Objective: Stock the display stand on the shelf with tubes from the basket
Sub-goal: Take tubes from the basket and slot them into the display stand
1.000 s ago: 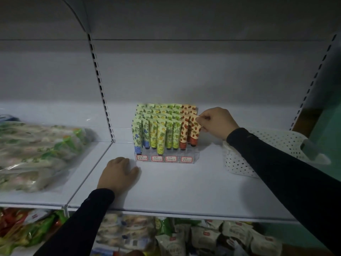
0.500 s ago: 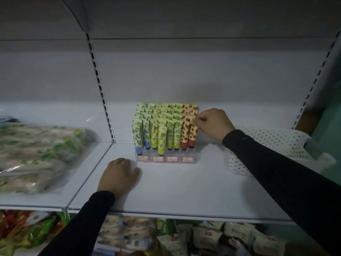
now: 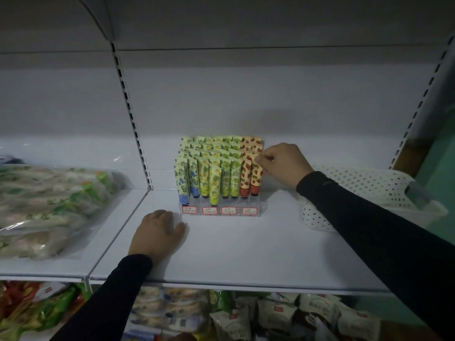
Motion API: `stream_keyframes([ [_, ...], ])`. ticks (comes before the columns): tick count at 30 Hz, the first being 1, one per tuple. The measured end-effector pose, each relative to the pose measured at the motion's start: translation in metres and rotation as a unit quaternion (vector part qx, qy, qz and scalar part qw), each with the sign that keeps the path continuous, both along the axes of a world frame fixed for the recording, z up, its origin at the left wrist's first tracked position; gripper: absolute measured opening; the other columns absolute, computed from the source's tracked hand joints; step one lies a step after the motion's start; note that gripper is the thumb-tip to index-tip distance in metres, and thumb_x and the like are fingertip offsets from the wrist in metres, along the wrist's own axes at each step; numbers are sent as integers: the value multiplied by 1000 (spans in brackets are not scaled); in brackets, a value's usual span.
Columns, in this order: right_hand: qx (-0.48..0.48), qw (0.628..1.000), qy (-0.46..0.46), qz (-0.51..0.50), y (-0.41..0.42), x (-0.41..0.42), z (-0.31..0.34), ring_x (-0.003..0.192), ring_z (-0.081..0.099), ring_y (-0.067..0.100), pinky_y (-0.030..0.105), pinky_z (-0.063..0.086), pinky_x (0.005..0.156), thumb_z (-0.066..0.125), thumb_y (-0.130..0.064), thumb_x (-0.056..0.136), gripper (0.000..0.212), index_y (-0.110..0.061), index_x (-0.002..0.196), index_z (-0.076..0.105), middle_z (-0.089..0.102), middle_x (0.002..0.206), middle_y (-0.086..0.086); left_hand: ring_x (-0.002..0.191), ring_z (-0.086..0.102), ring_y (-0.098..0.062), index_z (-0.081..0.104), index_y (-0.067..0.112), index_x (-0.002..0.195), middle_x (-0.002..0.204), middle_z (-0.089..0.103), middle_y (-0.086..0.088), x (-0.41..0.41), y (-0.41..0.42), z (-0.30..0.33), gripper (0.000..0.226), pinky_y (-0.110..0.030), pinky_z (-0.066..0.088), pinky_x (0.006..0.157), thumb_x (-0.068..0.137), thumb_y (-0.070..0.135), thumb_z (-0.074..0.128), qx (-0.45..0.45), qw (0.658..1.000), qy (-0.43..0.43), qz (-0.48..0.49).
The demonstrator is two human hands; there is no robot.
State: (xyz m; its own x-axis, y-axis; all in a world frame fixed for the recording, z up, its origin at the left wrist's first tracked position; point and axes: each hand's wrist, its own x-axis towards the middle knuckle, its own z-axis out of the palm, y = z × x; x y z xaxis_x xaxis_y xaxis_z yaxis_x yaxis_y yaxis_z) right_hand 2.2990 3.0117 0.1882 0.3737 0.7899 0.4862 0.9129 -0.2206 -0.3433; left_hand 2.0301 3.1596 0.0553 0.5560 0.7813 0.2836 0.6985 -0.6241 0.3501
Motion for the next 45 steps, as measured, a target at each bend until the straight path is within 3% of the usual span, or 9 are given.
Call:
stream_keyframes([
  [12,-20,999,30,-11,1,-2,-2,55,42,20,27,33,54,56,-26,95,45,6,64,58,54,62,22,102,52,-26,56,17,83,97,60,-3,-1,-1,0,60,-34,39,91,77,68,26,7,999,24,-27],
  [18,-37,999,32,-14,2,-4,0,56,44,22,25,30,51,55,-26,95,44,7,68,62,57,65,23,104,52,-27,51,21,84,99,60,-4,-1,-6,3,57,-34,37,93,74,68,20,0,999,32,-34],
  [27,-44,997,54,-16,4,-1,-2,72,63,36,35,49,66,56,-28,95,41,5,72,67,68,76,22,111,52,-28,64,15,99,110,62,-4,-1,-7,6,75,-34,37,96,71,69,20,-13,998,49,-21],
  [30,-45,997,61,-18,3,-1,-1,66,61,33,37,49,64,57,-30,94,43,4,69,65,66,70,20,113,52,-27,64,15,103,114,62,-4,-1,-11,11,75,-33,37,97,73,69,22,-19,998,56,-17],
  [32,-43,997,61,-22,1,-3,2,52,46,27,32,38,54,56,-32,95,48,0,60,55,53,57,14,114,52,-27,65,14,104,116,62,-4,-2,-11,11,78,-33,37,98,72,70,22,-24,998,55,-14],
  [35,-31,998,40,-41,-4,-6,10,49,32,19,27,29,51,50,-39,97,52,-11,55,40,35,52,7,108,54,-28,63,16,89,104,63,-3,-4,-12,13,68,-33,39,92,71,70,25,-38,999,37,-2],
  [37,-15,998,27,-46,-9,-5,14,50,36,22,27,34,54,47,-41,98,54,-9,55,42,41,54,12,101,57,-28,58,16,79,91,60,-2,-4,-18,17,59,-31,39,82,74,68,30,-47,999,17,6],
  [40,17,999,22,-47,-24,2,17,62,55,34,35,48,67,46,-41,98,57,1,59,49,60,66,24,103,60,-29,69,8,97,104,68,-8,-5,-25,23,50,-31,40,82,88,54,52,-41,998,-39,21],
  [45,26,998,25,-42,-62,18,22,81,61,10,21,42,79,49,-42,98,41,-10,90,74,74,95,0,113,59,-26,69,12,118,122,68,-6,8,-50,50,35,-28,41,90,93,35,63,30,992,-104,-63],
])
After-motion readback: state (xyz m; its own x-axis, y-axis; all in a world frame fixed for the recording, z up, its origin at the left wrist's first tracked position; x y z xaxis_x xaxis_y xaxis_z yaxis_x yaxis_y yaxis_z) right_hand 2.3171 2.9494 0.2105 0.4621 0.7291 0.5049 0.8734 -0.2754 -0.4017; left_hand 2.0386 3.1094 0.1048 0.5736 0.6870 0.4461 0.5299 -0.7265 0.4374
